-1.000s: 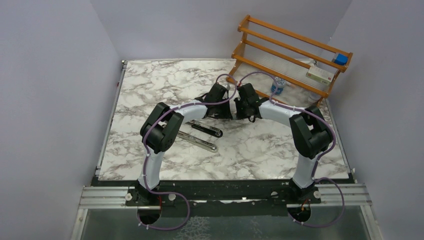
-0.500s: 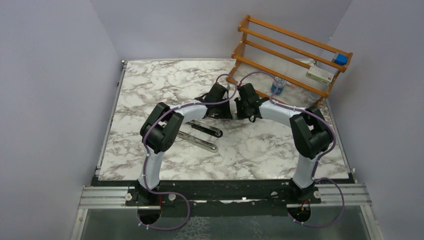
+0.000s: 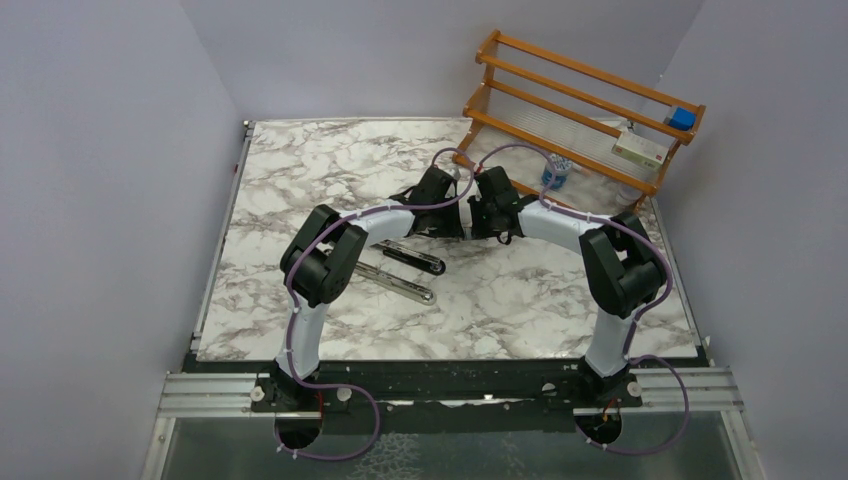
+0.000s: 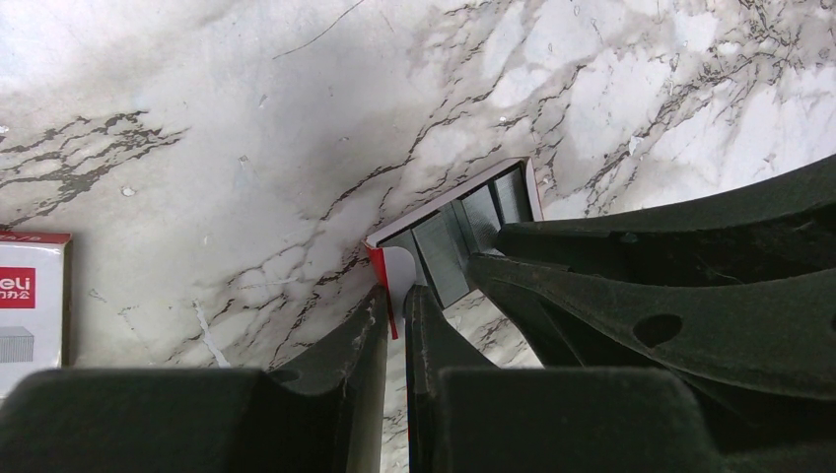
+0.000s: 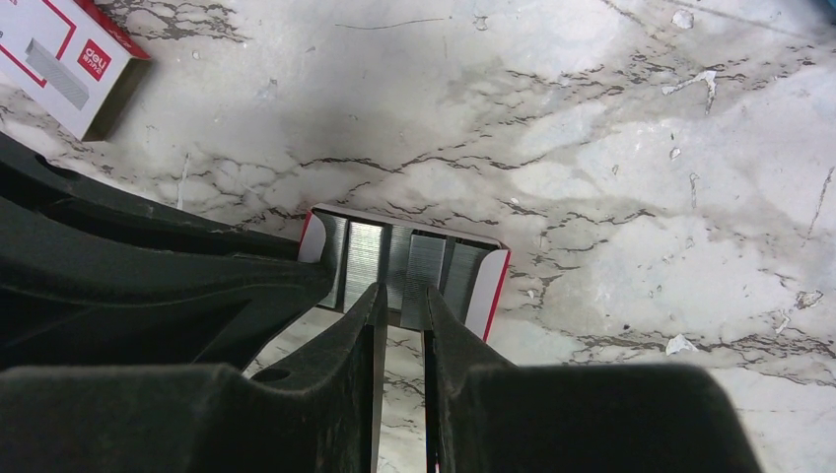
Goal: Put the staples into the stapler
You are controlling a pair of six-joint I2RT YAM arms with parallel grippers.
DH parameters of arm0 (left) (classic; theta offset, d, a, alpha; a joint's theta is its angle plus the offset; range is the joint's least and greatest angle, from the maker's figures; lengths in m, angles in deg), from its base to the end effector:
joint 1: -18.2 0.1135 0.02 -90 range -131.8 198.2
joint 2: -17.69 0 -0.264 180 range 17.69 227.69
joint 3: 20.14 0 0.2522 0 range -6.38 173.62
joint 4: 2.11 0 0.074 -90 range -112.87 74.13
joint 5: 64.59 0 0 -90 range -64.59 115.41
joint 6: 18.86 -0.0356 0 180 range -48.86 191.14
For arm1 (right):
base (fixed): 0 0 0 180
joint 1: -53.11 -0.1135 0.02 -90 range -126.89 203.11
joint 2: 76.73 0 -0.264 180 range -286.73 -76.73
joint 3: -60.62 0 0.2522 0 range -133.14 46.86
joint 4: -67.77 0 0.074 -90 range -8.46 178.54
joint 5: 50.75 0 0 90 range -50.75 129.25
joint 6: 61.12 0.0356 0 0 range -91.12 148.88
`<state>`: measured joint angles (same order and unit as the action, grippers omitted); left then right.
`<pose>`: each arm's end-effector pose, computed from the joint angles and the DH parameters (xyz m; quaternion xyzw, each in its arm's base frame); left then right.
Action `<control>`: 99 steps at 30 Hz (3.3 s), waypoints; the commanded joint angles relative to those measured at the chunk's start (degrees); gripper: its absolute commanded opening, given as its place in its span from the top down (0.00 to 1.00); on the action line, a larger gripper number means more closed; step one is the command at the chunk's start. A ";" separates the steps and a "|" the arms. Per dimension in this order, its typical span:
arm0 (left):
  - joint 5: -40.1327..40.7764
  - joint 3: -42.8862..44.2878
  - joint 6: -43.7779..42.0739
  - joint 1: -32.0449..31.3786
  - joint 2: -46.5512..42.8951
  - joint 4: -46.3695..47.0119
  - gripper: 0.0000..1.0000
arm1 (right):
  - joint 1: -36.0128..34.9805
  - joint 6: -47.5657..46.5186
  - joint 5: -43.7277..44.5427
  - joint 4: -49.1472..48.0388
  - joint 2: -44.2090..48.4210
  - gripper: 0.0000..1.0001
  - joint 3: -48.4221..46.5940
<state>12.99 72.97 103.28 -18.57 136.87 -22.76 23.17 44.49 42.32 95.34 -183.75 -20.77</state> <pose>0.3557 -0.2754 0.1540 0.0772 0.9217 -0.2903 0.2454 0.3391 0.1931 0.1691 -0.1099 0.9422 0.0987 0.3008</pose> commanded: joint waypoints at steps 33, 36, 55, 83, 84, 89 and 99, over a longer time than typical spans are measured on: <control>0.34 0.22 -0.76 0.03 0.26 -1.48 0.91 | -0.26 -2.61 2.47 4.95 -4.22 0.81 -3.36; 0.30 0.27 -0.76 0.04 0.18 -1.52 0.91 | -0.37 -2.91 2.15 5.50 -4.82 0.81 -3.79; 0.23 0.38 -0.76 0.12 0.36 -1.47 0.92 | -1.52 -1.81 6.92 6.92 -4.75 0.82 -3.28; 0.29 0.21 -0.75 0.21 0.10 -1.55 0.95 | -0.04 5.03 0.31 -5.60 3.66 0.75 2.09; 0.30 0.27 -0.74 0.21 0.09 -1.55 0.95 | -0.04 5.04 0.40 -5.10 3.29 0.75 1.74; 0.21 0.25 -0.67 0.21 0.10 -1.62 0.95 | -0.04 4.74 1.92 -2.94 2.34 0.75 1.01; 0.38 0.31 -0.65 0.21 0.10 -1.55 0.96 | -0.04 4.36 4.33 0.40 0.86 0.75 0.27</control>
<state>12.97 72.97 103.28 -18.31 136.85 -22.83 22.85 48.82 44.14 93.13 -182.28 -19.29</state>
